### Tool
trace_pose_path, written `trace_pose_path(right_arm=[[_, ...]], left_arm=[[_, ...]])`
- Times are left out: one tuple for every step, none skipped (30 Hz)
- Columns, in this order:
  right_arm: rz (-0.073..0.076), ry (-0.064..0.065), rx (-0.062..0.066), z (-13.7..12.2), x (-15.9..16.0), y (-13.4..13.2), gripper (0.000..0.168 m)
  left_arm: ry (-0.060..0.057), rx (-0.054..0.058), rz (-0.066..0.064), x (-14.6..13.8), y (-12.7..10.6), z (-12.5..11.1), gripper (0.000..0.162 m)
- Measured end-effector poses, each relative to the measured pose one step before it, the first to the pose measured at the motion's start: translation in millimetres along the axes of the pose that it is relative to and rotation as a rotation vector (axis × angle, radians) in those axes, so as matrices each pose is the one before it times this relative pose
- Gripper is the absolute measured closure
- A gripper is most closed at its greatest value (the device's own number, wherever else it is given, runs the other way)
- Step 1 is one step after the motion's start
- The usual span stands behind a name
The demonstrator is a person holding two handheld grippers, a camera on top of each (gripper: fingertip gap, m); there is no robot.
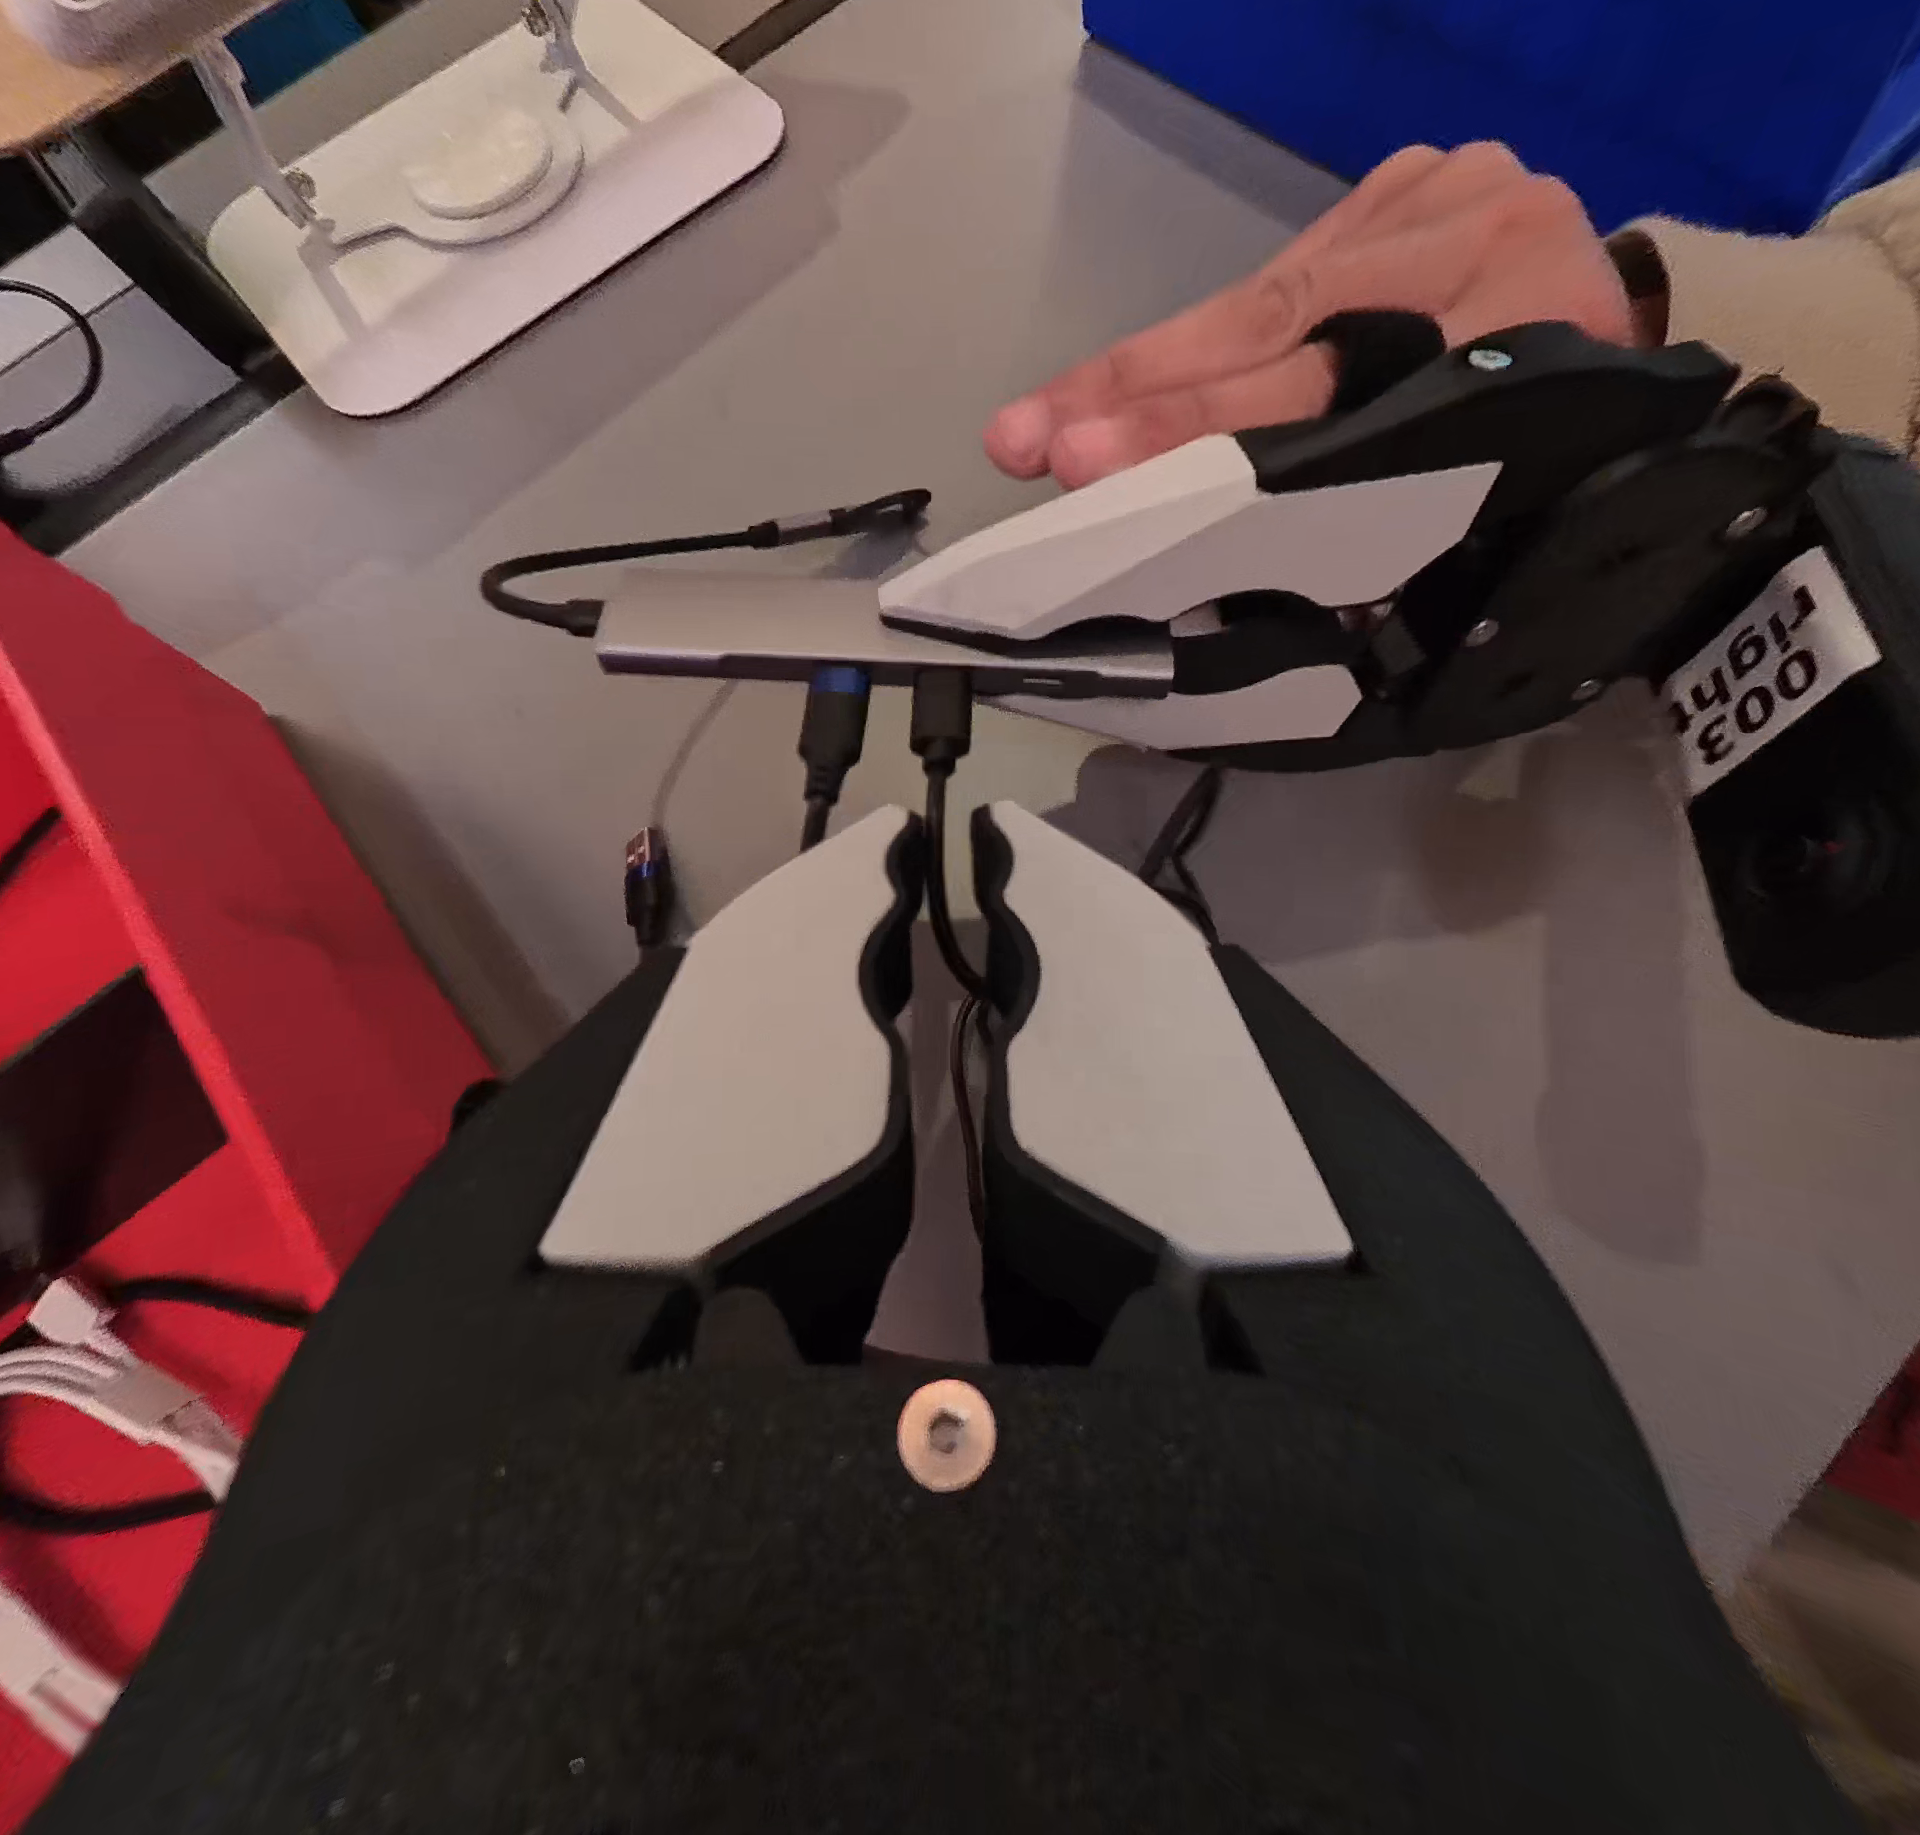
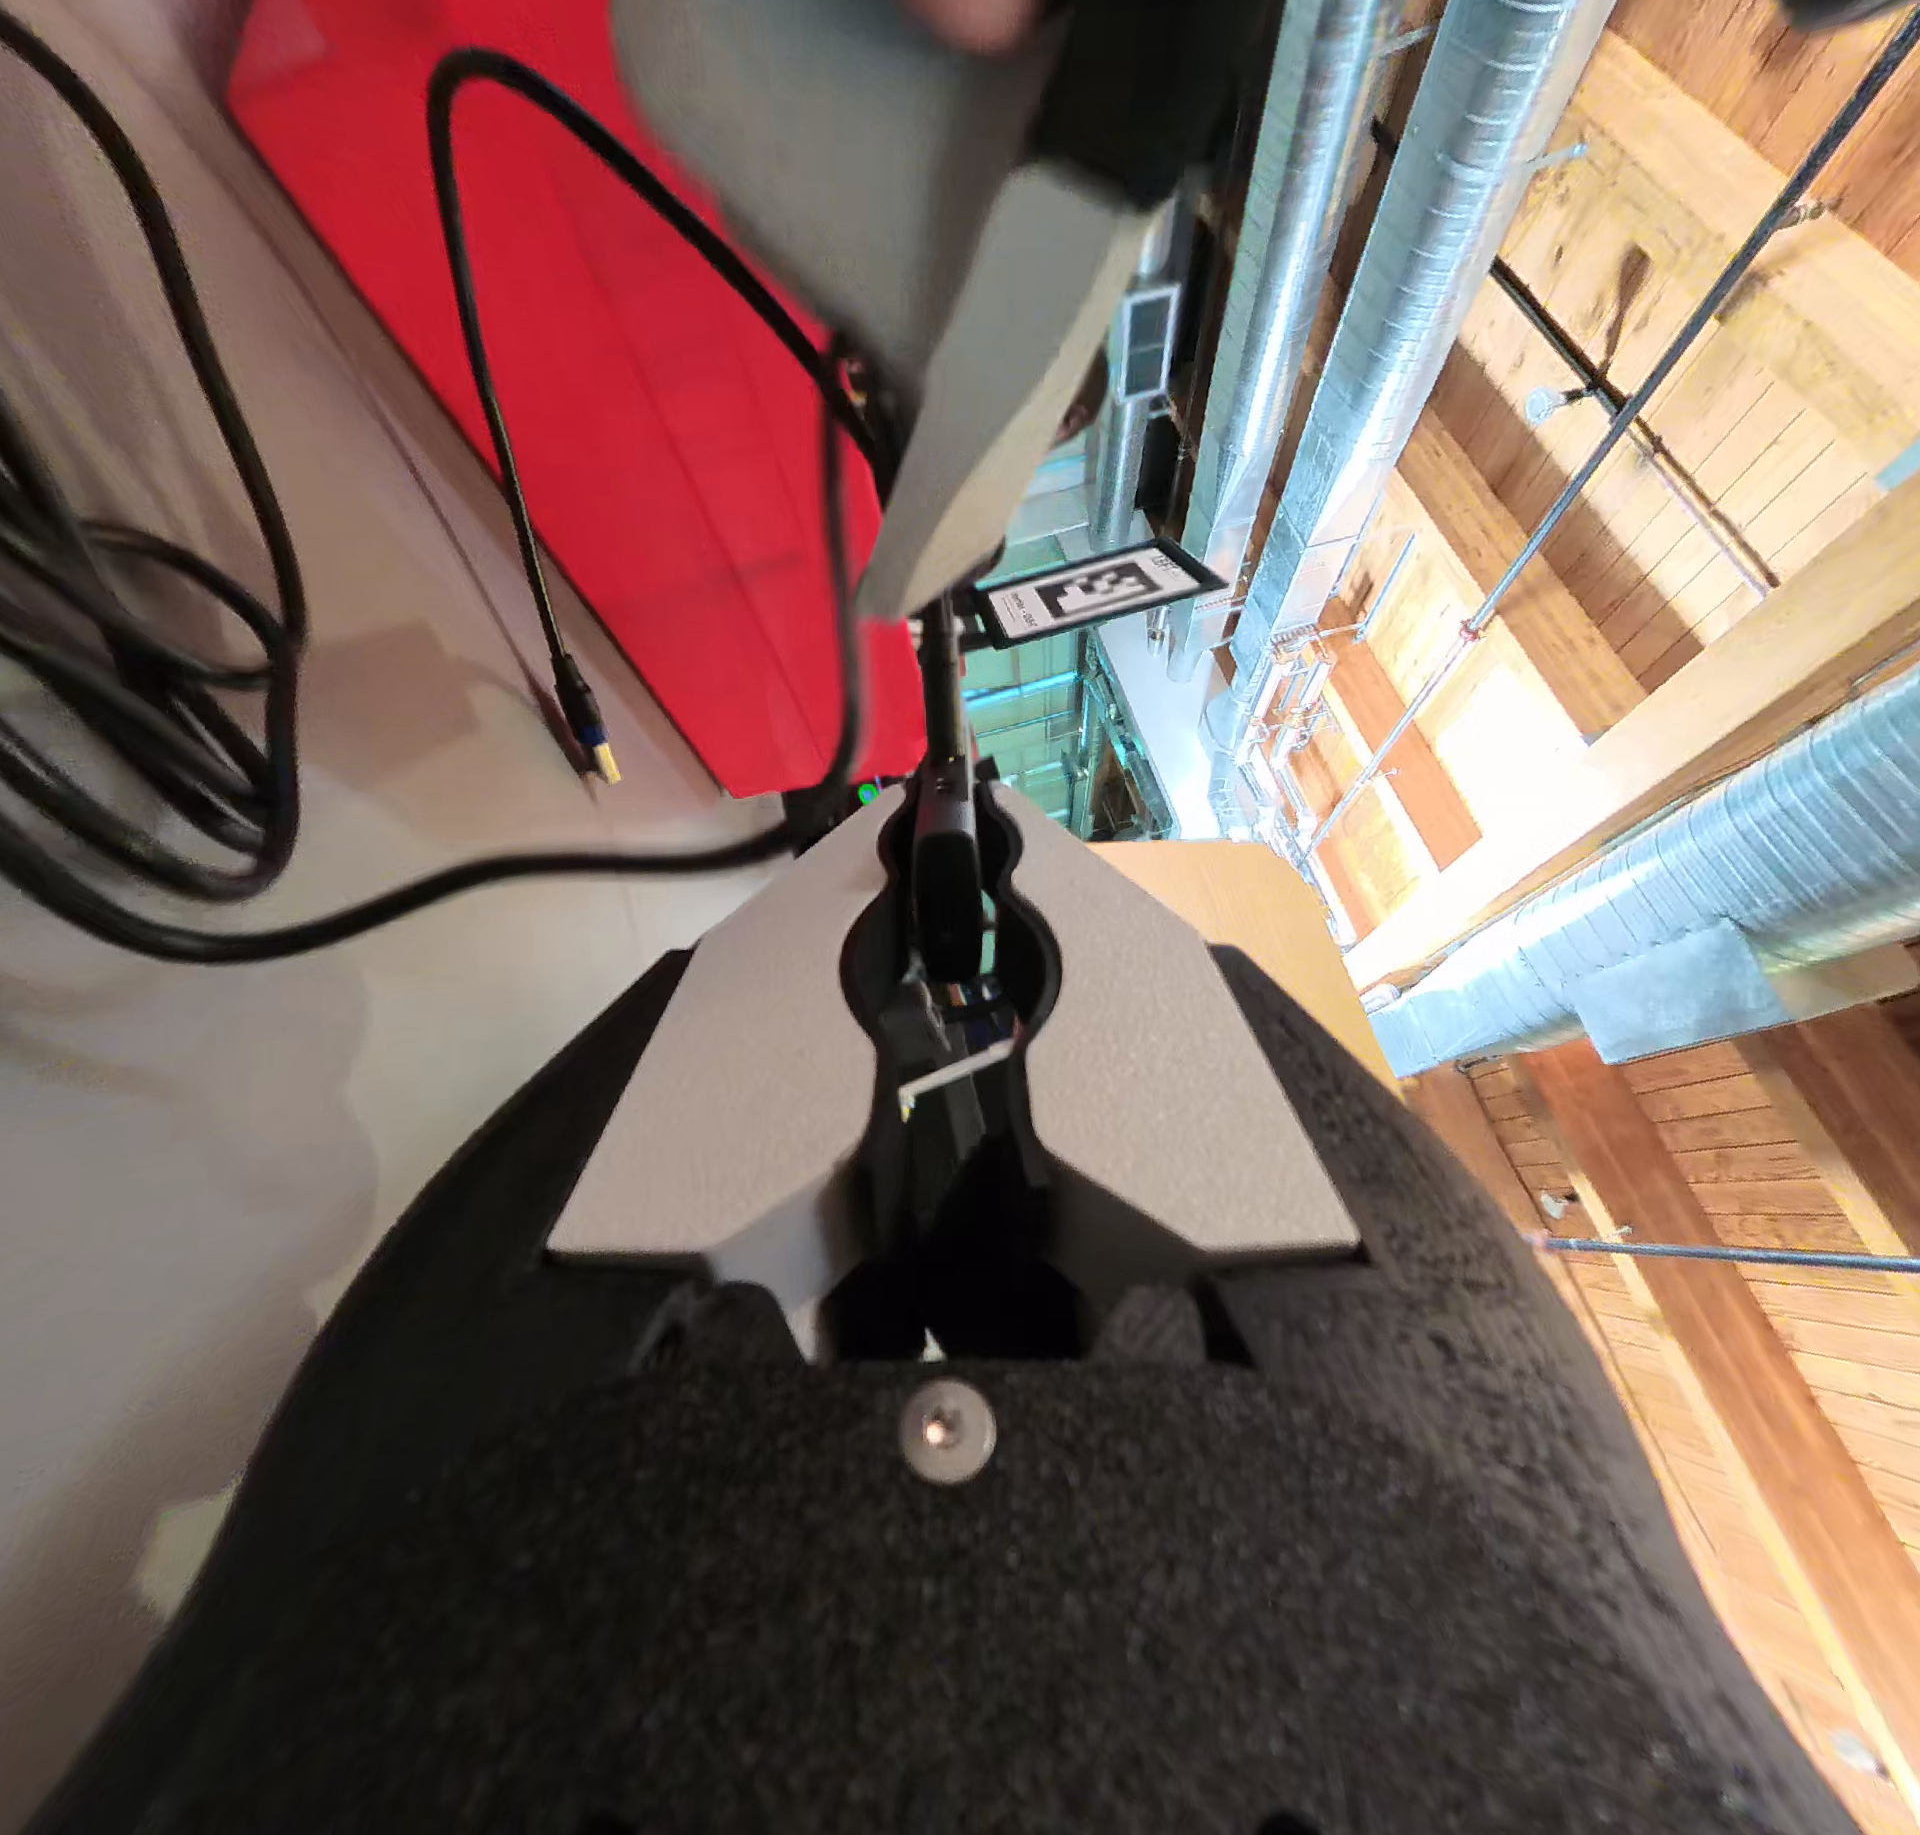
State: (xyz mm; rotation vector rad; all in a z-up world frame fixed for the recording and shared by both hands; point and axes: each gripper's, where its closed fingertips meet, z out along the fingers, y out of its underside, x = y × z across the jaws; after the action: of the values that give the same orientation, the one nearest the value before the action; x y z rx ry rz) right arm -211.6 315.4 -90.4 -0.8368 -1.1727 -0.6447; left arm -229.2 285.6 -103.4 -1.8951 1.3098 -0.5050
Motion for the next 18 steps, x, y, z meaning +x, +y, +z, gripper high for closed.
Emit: trace_pose_path(right_arm=[[-0.0040, -0.0115, 0.0080, -0.46, -2.25, -2.71, 0.160], [-0.0118, -0.0159, 0.0009, -0.16, -3.45, -1.07, 0.161], [-0.0068, -0.0171, -0.0033, 0.28, -3.25, -0.13, 0.161], [-0.0011, -0.0238, 0.0019, -0.28, -3.41, -0.23, 0.161], [0.0046, -0.0131, 0.0001, -0.24, -1.92, 0.50, 0.161], [0.0177, -0.0049, -0.0094, 0.40, -0.47, 1.38, 0.161], [0.0062, -0.0096, -0.0107, 0.29, -1.01, 1.61, 0.162], [-0.0039, -0.0076, -0.0104, 0.50, -1.37, 1.45, 0.161], [0.0030, -0.0084, -0.0118, 0.65, -1.49, 1.54, 0.162], [-0.0006, -0.0004, -0.0121, 0.50, -0.10, 1.59, 0.162], [0.0020, 0.0053, -0.0168, 1.21, 1.13, 1.53, 0.162], [0.0062, -0.0011, -0.0167, 1.20, 0.51, 1.79, 0.162], [-0.0057, 0.0071, -0.0080, 0.40, 0.84, 1.94, 0.161], [-0.0078, 0.0018, -0.0069, 0.31, -0.63, 2.03, 0.161], [-0.0035, -0.0042, -0.0061, 0.39, -1.14, 1.99, 0.161], [0.0022, -0.0014, 0.0003, 0.41, -0.74, 1.44, 0.161], [0.0068, -0.0035, 0.0080, -0.24, -0.30, 0.72, 0.161], [-0.0040, 0.0036, 0.0146, -1.02, 1.09, -0.21, 0.161]], left_arm=[[-0.0107, 0.0090, -0.0036, 0.34, 1.32, 2.28, 0.158], [-0.0151, -0.0028, 0.0156, -1.02, 1.87, 1.23, 0.160], [-0.0068, -0.0028, 0.0207, -0.81, 1.33, 0.50, 0.160], [0.0047, -0.0173, 0.0095, -0.12, 2.67, 1.10, 0.160], [-0.0003, 0.0036, -0.0092, -1.08, 0.11, 0.90, 0.160], [-0.0030, 0.0136, -0.0185, -0.87, -0.52, 1.42, 0.160], [-0.0084, 0.0021, -0.0079, -0.73, 0.93, 2.24, 0.160], [-0.0211, 0.0020, 0.0016, -1.62, 0.50, 1.97, 0.160], [-0.0221, 0.0002, 0.0085, -1.41, 0.46, 1.95, 0.161], [-0.0198, 0.0027, 0.0101, -1.60, -0.19, 1.78, 0.161], [-0.0197, 0.0145, -0.0056, -2.50, -1.94, 1.01, 0.161], [-0.0110, 0.0077, -0.0093, -1.87, -0.87, 1.74, 0.161], [0.0033, 0.0078, -0.0024, -0.79, -0.89, 1.85, 0.161], [0.0118, -0.0010, -0.0053, -0.35, 0.50, 2.20, 0.161], [0.0150, -0.0071, -0.0076, 0.07, 1.94, 2.57, 0.160], [0.0153, 0.0046, -0.0084, 0.15, 0.88, 1.68, 0.160], [0.0184, 0.0138, -0.0127, 0.69, -0.35, 0.43, 0.160], [0.0238, 0.0145, -0.0213, 1.66, -0.73, -0.60, 0.160]])
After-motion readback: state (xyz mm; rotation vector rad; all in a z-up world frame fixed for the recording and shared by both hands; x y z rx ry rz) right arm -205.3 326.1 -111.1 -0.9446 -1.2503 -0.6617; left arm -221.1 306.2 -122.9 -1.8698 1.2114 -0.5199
